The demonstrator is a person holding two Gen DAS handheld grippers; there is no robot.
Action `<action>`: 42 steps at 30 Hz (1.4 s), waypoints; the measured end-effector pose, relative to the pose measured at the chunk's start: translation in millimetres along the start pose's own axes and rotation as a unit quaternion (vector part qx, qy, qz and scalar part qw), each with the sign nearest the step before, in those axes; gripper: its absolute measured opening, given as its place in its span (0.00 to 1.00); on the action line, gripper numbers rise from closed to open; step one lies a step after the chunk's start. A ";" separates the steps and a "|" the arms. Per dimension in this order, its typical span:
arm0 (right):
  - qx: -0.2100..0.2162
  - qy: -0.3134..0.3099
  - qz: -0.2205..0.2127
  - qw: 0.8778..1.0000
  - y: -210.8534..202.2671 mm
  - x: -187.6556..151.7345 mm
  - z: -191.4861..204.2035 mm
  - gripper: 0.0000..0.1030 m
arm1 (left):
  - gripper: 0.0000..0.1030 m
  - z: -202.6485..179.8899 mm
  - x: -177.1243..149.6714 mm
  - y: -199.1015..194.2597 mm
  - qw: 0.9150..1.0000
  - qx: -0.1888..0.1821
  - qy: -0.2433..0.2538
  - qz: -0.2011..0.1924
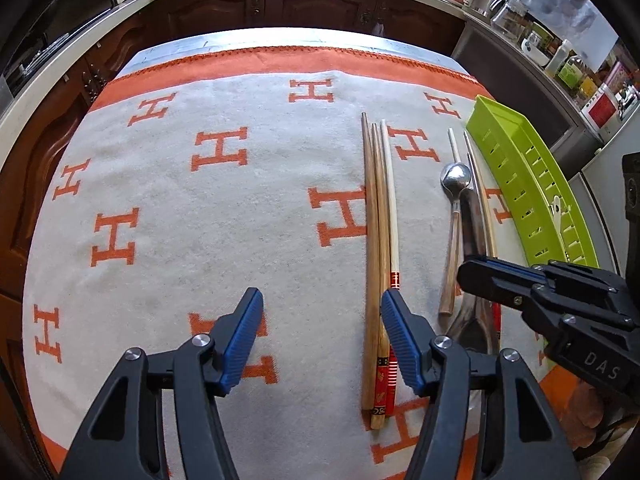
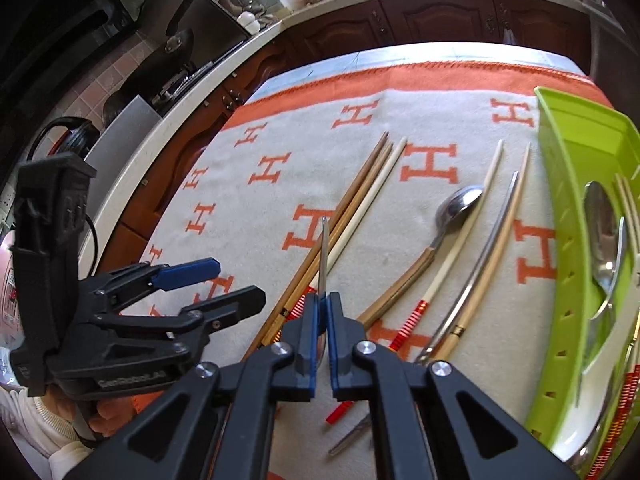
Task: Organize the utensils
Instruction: 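Grasp a plain wooden chopstick with the left tool while the right tool grasps a thin utensil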
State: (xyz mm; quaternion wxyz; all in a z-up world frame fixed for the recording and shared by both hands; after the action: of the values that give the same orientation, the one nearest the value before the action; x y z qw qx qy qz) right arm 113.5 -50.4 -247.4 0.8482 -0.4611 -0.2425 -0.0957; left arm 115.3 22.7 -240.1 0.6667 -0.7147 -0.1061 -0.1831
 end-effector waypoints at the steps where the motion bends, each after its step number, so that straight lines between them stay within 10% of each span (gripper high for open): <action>1: -0.001 0.002 -0.005 1.000 -5.0 0.7 -1.8 0.04 | 0.53 -1.4 -0.1 2.4 1.000 0.001 0.002 0.004; 23: -0.024 0.011 -0.050 0.998 -44.4 5.8 -23.4 0.04 | 0.49 -15.4 24.1 29.9 0.997 0.070 0.036 0.006; 28: -0.026 0.022 -0.056 0.998 -50.0 5.8 -31.3 0.04 | 0.07 -22.4 32.8 31.8 0.997 0.067 0.033 0.001; 42: -0.049 0.060 -0.096 0.992 -109.7 2.5 -62.5 0.04 | 0.04 -63.5 20.4 -15.7 0.999 0.001 0.037 0.005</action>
State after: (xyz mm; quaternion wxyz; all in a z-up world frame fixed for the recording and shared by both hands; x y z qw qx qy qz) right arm 93.5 -163.1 -194.0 0.8247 -0.4697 -0.2292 -0.2162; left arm 120.0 -40.8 -214.7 0.6718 -0.7071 -0.0781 -0.2064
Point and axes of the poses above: each gripper's, at about its wrist camera, not at the fingertips, and y roughly the way its jaws point, z to its left, x to its top, the point moved 10 cm from there along y, roughly the way its jaws point, and after that the axes turned 4 degrees about x, right-handed, at the moved point
